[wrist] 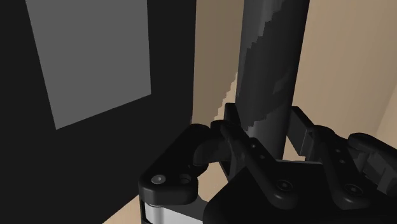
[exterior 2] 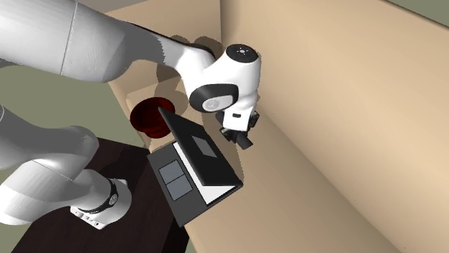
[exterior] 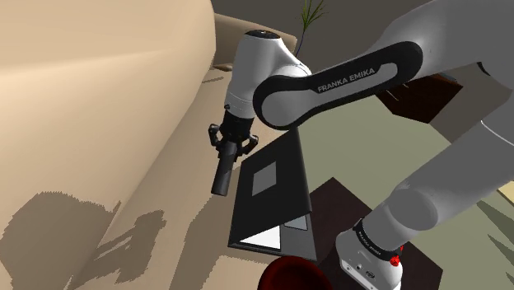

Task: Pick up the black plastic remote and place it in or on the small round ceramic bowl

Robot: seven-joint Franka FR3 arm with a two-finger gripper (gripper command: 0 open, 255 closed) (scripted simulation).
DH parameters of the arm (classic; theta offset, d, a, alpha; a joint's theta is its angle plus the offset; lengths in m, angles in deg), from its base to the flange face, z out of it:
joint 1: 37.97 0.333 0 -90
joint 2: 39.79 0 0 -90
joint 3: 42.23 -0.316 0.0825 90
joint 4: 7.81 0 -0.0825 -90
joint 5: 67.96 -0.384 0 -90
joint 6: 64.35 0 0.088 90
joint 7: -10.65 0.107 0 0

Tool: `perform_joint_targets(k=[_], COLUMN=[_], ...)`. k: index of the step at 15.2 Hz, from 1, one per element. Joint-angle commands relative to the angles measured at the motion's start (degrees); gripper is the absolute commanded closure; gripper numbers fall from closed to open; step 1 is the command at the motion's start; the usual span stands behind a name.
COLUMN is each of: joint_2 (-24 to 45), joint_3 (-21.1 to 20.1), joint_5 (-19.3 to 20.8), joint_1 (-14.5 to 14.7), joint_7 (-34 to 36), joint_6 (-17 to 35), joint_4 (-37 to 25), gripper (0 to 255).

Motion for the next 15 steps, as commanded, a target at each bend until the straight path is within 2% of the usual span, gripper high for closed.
perform_joint_targets(k=[1, 11, 15], joint_2=[-1.4, -5.8, -14.5], joint_3=[0.2, 1.5, 1.7], joint_5=[-1.2, -4.2, -10.7], joint_1=[0.1, 0.4, 3.9], joint_7=[-0.8, -3.3, -4.3], joint_6=[-1.7, -9.3, -9.5], joint_4=[-0.6, -4.7, 2.3], gripper=[255, 255, 255])
